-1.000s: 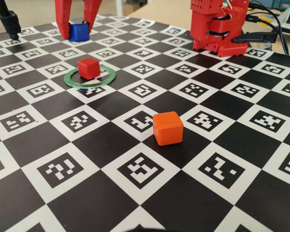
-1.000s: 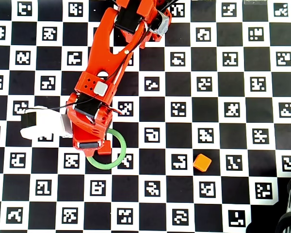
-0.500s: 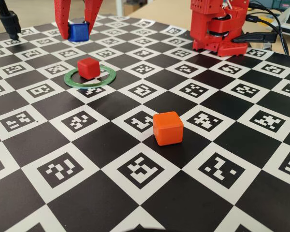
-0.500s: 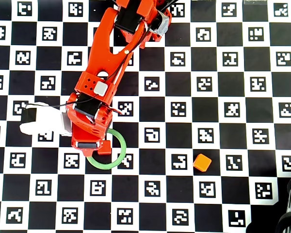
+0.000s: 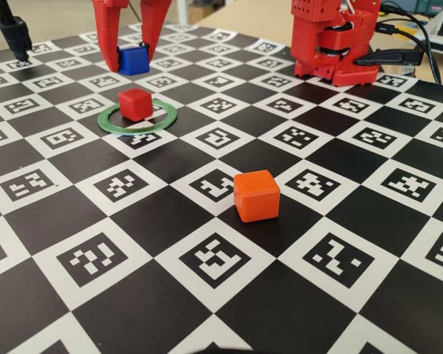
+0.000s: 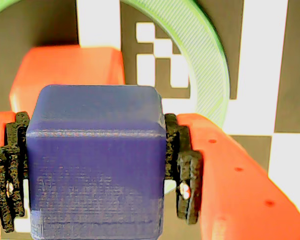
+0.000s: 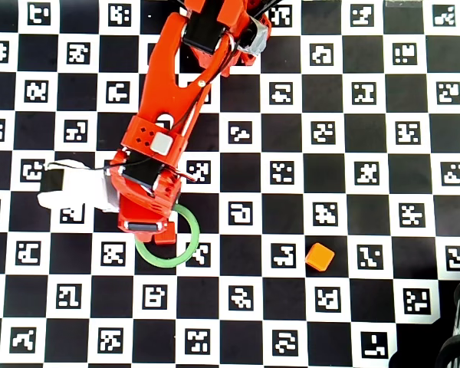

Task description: Grab the red cube then put it in the green circle then put the blue cube on top and finally the orange cube on top

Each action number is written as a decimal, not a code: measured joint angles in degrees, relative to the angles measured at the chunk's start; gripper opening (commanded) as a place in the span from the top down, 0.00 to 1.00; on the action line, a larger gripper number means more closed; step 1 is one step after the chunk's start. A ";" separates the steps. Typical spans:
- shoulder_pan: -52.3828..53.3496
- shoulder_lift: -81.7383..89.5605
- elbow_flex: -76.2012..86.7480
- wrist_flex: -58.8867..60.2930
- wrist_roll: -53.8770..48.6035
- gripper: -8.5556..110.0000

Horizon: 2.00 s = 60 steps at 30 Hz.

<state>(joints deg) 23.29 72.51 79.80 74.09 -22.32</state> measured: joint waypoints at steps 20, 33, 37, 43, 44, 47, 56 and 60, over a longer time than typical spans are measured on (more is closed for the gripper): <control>-1.23 0.00 2.55 0.00 0.00 0.90; -2.55 0.00 2.55 -2.72 -3.87 0.90; -2.55 0.00 2.55 -3.08 -4.75 0.90; -2.55 0.00 2.55 -3.43 -6.24 0.90; -2.55 0.00 2.55 -3.43 -6.50 0.90; -2.55 0.00 2.55 -3.43 -7.21 0.90; -2.55 0.00 2.55 -3.43 -8.44 0.90; -2.55 0.00 2.55 -4.39 -9.23 0.90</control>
<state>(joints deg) 20.74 72.51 82.35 69.70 -31.55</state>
